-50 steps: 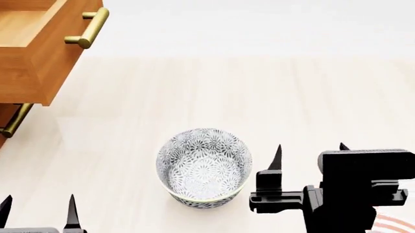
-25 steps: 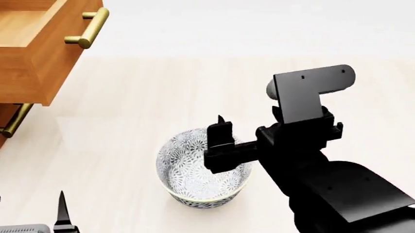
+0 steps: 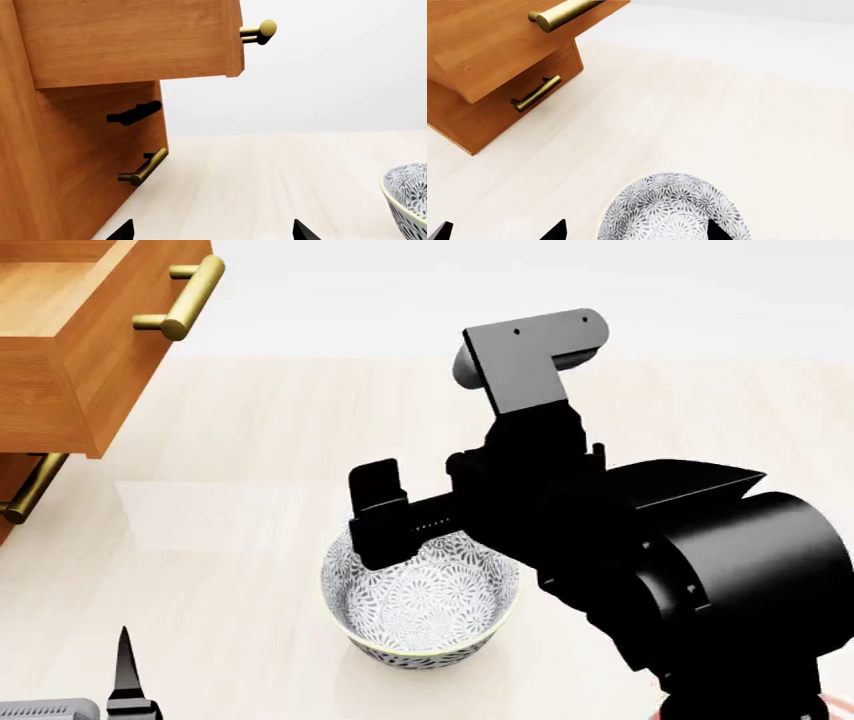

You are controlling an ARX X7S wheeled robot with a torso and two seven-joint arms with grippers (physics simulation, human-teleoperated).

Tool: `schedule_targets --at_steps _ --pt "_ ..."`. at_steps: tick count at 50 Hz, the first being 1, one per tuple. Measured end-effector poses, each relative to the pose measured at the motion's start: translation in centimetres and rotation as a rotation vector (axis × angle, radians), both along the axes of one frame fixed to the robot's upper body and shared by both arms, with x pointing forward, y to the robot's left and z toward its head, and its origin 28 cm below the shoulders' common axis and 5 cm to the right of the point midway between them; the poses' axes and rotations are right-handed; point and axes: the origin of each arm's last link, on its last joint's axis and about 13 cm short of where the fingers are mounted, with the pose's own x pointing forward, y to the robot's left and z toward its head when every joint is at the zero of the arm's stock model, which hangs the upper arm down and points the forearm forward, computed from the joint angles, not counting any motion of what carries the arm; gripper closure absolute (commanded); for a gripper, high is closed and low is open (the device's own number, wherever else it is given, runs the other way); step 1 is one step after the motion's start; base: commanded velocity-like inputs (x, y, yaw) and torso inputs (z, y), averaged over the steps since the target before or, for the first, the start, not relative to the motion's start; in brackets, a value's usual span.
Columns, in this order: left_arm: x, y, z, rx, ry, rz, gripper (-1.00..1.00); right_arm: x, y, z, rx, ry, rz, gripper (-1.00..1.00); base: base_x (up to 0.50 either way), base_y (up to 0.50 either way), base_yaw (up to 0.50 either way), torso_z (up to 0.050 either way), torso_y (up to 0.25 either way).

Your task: Put the bowl on the plate.

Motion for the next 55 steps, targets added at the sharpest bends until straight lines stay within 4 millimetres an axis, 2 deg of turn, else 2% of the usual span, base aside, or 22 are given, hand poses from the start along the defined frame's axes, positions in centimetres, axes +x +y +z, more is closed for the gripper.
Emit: schedule_targets --at_steps 26,55 --pt "-0.2 -0.1 0.3 0.004 -0.008 -0.003 -1.0 2.8 2.4 -0.3 -0.134 0.139 0.069 -1.0 0.0 0.0 0.0 0.0 0.0" --pt "-0.3 -0.1 0.5 0.0 -0.01 -0.004 -1.0 4.5 4.3 -1.5 -0.252 0.232 0.098 -1.0 0.0 0.0 0.0 0.0 0.0"
